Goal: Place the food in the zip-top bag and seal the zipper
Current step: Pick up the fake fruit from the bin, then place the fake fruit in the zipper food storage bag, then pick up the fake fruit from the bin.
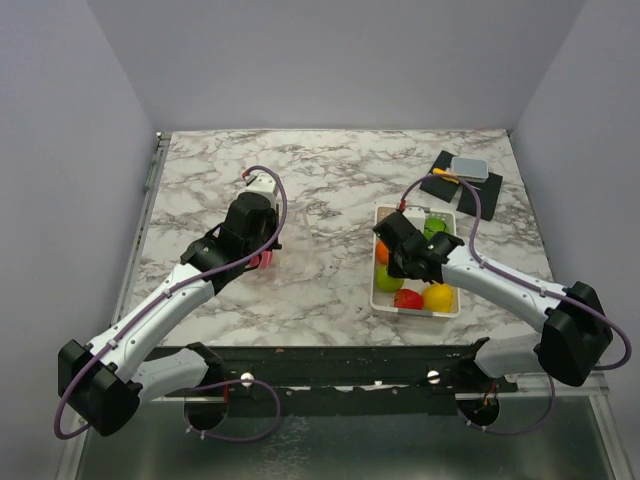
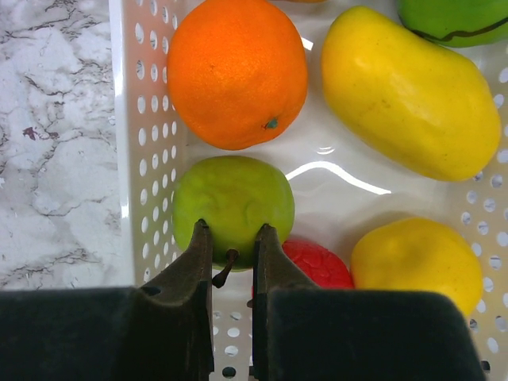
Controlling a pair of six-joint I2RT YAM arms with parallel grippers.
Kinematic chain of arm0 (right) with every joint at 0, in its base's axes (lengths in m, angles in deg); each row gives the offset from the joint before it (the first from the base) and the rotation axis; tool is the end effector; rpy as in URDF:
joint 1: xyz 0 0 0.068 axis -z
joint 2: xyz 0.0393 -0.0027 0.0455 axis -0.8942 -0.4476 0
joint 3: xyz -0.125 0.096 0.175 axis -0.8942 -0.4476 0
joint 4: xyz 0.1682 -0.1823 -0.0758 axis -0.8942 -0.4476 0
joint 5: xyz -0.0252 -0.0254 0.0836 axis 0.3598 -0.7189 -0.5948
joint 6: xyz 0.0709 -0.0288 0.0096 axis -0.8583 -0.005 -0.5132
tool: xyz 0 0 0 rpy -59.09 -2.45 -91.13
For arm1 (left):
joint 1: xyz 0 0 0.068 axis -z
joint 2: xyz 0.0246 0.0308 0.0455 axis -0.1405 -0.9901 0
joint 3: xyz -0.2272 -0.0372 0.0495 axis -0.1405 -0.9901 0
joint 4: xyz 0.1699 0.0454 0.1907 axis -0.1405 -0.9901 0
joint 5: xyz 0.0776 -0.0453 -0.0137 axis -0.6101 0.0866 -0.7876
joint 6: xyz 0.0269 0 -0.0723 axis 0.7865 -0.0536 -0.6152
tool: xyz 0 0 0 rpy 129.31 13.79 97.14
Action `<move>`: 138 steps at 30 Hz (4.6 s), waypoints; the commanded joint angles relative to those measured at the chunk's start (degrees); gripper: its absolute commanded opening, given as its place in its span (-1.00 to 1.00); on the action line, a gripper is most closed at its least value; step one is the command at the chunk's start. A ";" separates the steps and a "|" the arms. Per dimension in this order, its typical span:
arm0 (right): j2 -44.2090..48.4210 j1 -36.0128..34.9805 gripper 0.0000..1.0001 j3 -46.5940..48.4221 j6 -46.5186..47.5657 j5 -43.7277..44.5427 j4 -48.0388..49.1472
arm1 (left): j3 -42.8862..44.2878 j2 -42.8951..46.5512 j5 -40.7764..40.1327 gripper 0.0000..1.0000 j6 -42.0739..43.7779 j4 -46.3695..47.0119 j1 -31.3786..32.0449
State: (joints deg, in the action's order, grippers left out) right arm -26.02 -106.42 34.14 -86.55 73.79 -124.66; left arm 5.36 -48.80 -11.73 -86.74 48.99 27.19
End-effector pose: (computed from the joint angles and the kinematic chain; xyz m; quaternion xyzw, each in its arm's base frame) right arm 0.2203 0.1698 0.1720 0.0209 0.9531 0.0027 0.3020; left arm 0.2360 -0.1460 0.2648 0.0766 0.8681 -0.1068 0.4787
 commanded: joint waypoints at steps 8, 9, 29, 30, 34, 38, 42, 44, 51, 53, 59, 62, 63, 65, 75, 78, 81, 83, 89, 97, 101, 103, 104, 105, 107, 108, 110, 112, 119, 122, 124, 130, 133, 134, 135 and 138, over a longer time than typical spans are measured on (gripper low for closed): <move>6.00 0.36 -0.99 7.47 1.74 6.38 -8.42 | -0.63 0.23 -0.24 -1.00 0.16 0.85 -0.02; 6.36 0.37 -0.99 8.17 1.96 6.43 -8.58 | -0.63 0.23 -0.25 -1.00 0.16 0.85 -0.01; 6.53 -2.90 -0.99 17.82 6.54 -10.76 3.10 | -0.67 0.07 -0.68 -1.00 0.30 0.78 -0.02; 6.07 -3.14 -0.99 18.33 6.46 -11.33 3.80 | -0.67 0.08 -0.67 -1.00 0.36 0.83 -0.02; 3.56 -4.78 -0.99 20.52 6.02 -12.63 6.37 | -0.67 0.15 -0.71 -1.00 0.31 0.79 -0.01; 0.02 -7.19 -0.99 22.77 5.50 -13.00 9.05 | -0.67 0.17 -0.71 -1.00 0.31 0.76 -0.02; -4.79 -8.76 -0.99 25.30 5.08 -13.20 10.98 | -0.67 0.32 -0.78 -1.00 0.36 0.76 -0.01; -6.98 -9.66 -0.99 26.48 5.07 -13.55 12.02 | -0.67 0.41 -0.79 -1.00 0.38 0.81 0.03; -13.77 -11.17 -0.99 29.38 3.96 -14.50 14.98 | -0.67 0.55 -0.88 -1.00 0.31 0.76 -0.02; -15.29 -11.30 -0.99 29.91 3.37 -14.56 15.70 | -0.67 0.59 -0.79 -1.00 0.38 0.76 -0.02; -20.13 -12.30 -0.99 31.12 1.02 -15.57 17.76 | -0.67 0.59 -0.66 -1.00 0.34 0.76 0.02; -22.21 -12.91 -0.99 31.56 0.05 -15.33 18.48 | -0.67 0.69 -0.69 -1.00 0.30 0.76 -0.01; -22.79 -13.02 -0.99 31.56 -0.32 -15.05 18.84 | -0.63 0.61 -0.70 -1.00 0.35 0.76 -0.02; -23.89 -13.07 -0.98 31.70 -1.02 -14.52 19.07 | -0.67 0.59 -0.70 -1.00 0.31 0.76 -0.02; -26.21 -13.25 -0.07 31.01 -2.62 -13.63 19.90 | -0.66 0.51 -0.58 -1.00 0.37 0.76 -0.01; -26.02 -13.31 0.20 31.03 -2.49 -13.75 19.70 | -0.67 0.28 -0.36 -1.00 0.36 0.79 0.00; -25.22 -13.38 0.36 30.76 -2.35 -13.40 19.34 | -0.67 0.23 -0.50 -1.00 0.32 0.76 -0.02; -24.05 -13.42 0.38 30.03 -2.18 -12.74 19.42 | -0.71 0.32 -0.68 -1.00 0.33 0.76 -0.02; -19.74 -13.42 0.39 28.28 -1.31 -8.45 16.93 | -0.67 0.23 -0.94 -1.00 0.31 0.76 -0.01; -11.12 -13.33 0.45 23.21 -0.86 -0.69 11.69 | -0.70 0.28 -1.01 -1.00 0.30 0.72 -0.06; -6.00 -13.33 0.52 19.91 -1.16 2.83 10.04 | -0.69 0.24 -0.80 -1.00 0.28 0.67 0.00; -3.59 -13.33 0.55 18.50 -1.29 4.06 9.26 | -0.75 0.23 -0.66 -1.00 0.28 0.67 -0.02; -2.53 -13.26 0.56 17.88 -1.30 4.80 8.78 | -0.72 0.23 -0.62 -1.00 0.25 0.67 0.00; -1.45 -13.25 0.57 17.37 -1.34 5.59 8.25 | -0.75 0.26 -0.54 -1.00 0.20 0.68 -0.02; 0.78 -13.10 0.61 16.43 -1.47 7.56 6.87 | -0.76 0.24 -0.49 -1.00 0.14 0.67 0.01; 1.70 -12.93 0.62 15.92 -1.50 8.43 6.21 | -0.68 0.23 -0.45 -1.00 0.20 0.71 -0.02; 3.39 -12.17 0.63 15.02 -1.39 9.51 4.70 | -0.72 0.23 -0.35 -1.00 0.20 0.67 0.00; 4.82 -11.09 0.65 14.10 -1.39 10.47 3.04 | -0.67 0.23 -0.31 -1.00 0.21 0.69 0.00; 9.78 -5.53 0.69 9.45 -1.21 10.25 0.43 | -0.67 0.32 0.00 -1.00 0.20 0.75 0.00; 11.04 -2.68 0.70 7.43 -0.82 8.68 0.44 | -0.67 0.30 0.06 -1.00 0.18 0.70 -0.02; 11.37 -0.41 0.74 6.19 -0.75 7.02 0.64 | -0.67 0.24 0.08 -1.00 0.15 0.72 -0.02; 11.35 5.70 0.76 2.04 0.08 0.45 3.93 | -0.67 0.11 0.01 -1.00 0.18 0.70 -0.01; 10.66 7.98 0.77 0.25 0.81 -2.60 6.03 | -0.67 -0.07 0.00 -1.00 0.23 0.72 -0.02; 10.31 8.73 0.77 -0.26 1.10 -3.76 6.78 | -0.67 -0.11 0.00 -1.00 0.21 0.70 -0.02; 9.96 9.58 0.78 -0.79 1.26 -4.80 7.50 | -0.67 -0.12 0.00 -1.00 0.23 0.67 -0.02; 8.57 11.61 0.80 -2.27 2.12 -7.44 9.92 | -0.67 -0.12 0.00 -1.00 0.29 0.72 -0.02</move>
State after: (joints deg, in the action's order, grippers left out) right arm -15.83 -97.02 33.70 -86.27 72.00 -119.38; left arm 5.36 -48.80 -11.71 -86.71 48.95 27.19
